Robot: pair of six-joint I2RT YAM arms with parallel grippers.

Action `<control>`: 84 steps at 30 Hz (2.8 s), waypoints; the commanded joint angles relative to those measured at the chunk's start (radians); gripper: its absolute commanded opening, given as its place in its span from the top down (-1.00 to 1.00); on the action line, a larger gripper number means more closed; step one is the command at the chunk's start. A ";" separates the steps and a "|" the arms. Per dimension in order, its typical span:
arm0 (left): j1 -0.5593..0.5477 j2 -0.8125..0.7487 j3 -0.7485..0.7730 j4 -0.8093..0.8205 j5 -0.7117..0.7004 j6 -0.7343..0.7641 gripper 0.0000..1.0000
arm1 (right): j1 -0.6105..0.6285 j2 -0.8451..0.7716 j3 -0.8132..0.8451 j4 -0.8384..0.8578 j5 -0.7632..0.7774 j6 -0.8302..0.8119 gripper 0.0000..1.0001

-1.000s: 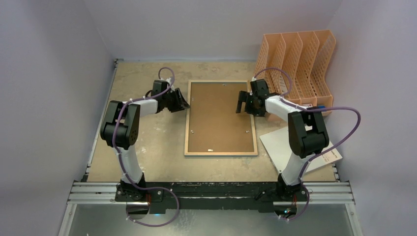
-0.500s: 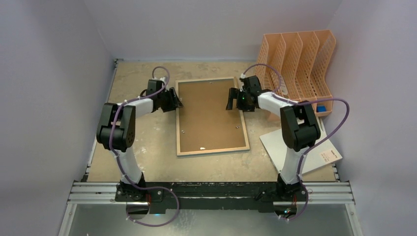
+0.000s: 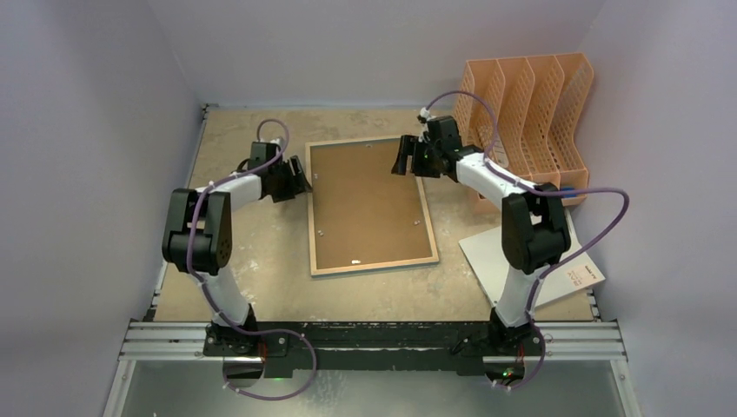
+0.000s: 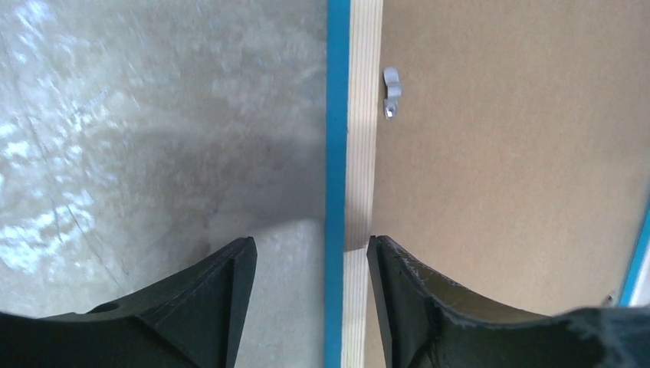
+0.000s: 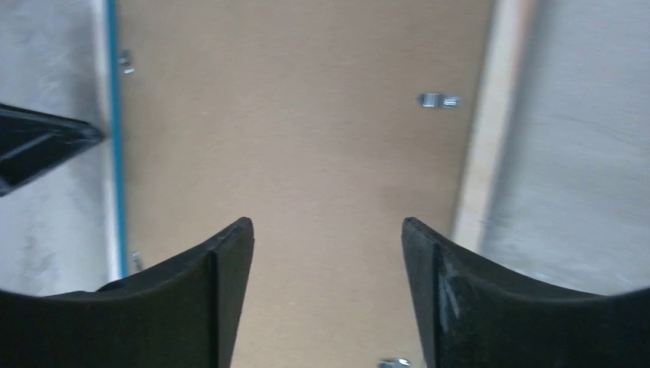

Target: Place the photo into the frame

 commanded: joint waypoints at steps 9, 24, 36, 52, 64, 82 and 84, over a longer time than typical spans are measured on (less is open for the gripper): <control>0.005 -0.097 -0.241 0.012 0.199 -0.082 0.21 | 0.222 0.124 -0.041 0.251 -0.470 0.023 0.03; -0.008 -0.110 -0.269 -0.201 0.205 -0.058 0.52 | 0.373 0.263 -0.029 0.345 -0.465 0.105 0.43; -0.009 -0.147 -0.273 -0.311 0.207 -0.016 0.18 | 0.428 0.321 0.025 0.326 -0.440 0.133 0.46; -0.009 -0.115 -0.271 -0.263 0.228 -0.046 0.93 | 0.434 0.336 -0.008 0.361 -0.504 0.121 0.70; -0.014 -0.097 -0.281 -0.238 0.243 -0.074 1.00 | 0.439 0.375 -0.008 0.395 -0.544 0.125 0.77; -0.015 -0.100 -0.297 -0.216 0.272 -0.157 1.00 | 0.467 0.314 -0.163 0.691 -0.384 0.188 0.74; -0.016 -0.100 -0.296 -0.217 0.271 -0.164 1.00 | 0.467 0.294 -0.201 0.749 -0.365 0.204 0.74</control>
